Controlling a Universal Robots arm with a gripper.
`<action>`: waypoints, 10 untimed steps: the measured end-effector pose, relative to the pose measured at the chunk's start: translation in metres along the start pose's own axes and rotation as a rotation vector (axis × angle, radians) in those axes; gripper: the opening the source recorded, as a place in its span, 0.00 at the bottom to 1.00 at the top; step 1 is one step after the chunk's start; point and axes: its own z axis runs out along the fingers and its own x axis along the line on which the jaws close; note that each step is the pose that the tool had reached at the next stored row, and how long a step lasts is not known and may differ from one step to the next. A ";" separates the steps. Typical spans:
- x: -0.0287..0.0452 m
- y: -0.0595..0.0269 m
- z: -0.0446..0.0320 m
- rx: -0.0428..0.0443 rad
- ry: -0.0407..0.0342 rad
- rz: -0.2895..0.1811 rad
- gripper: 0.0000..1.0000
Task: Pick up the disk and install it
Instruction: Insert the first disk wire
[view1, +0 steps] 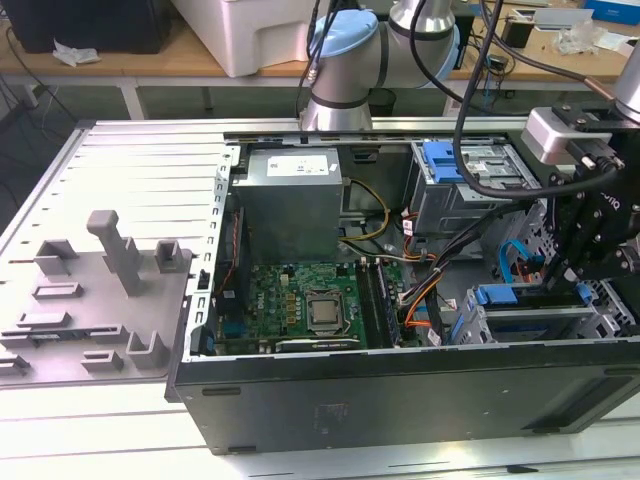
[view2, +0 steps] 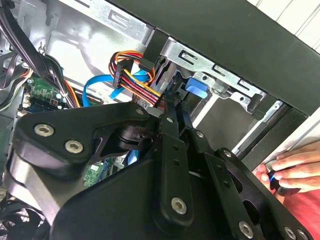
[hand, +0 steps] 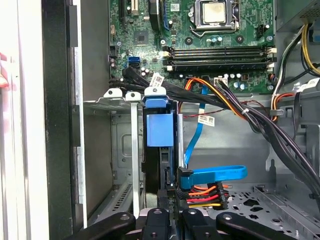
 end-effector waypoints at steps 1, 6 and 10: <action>0.0000 0.0000 0.0006 0.0000 0.0000 0.000 0.17; -0.0001 0.0000 0.0013 0.0000 -0.0002 0.000 0.17; -0.0001 0.0000 0.0015 0.0000 -0.0005 0.000 0.17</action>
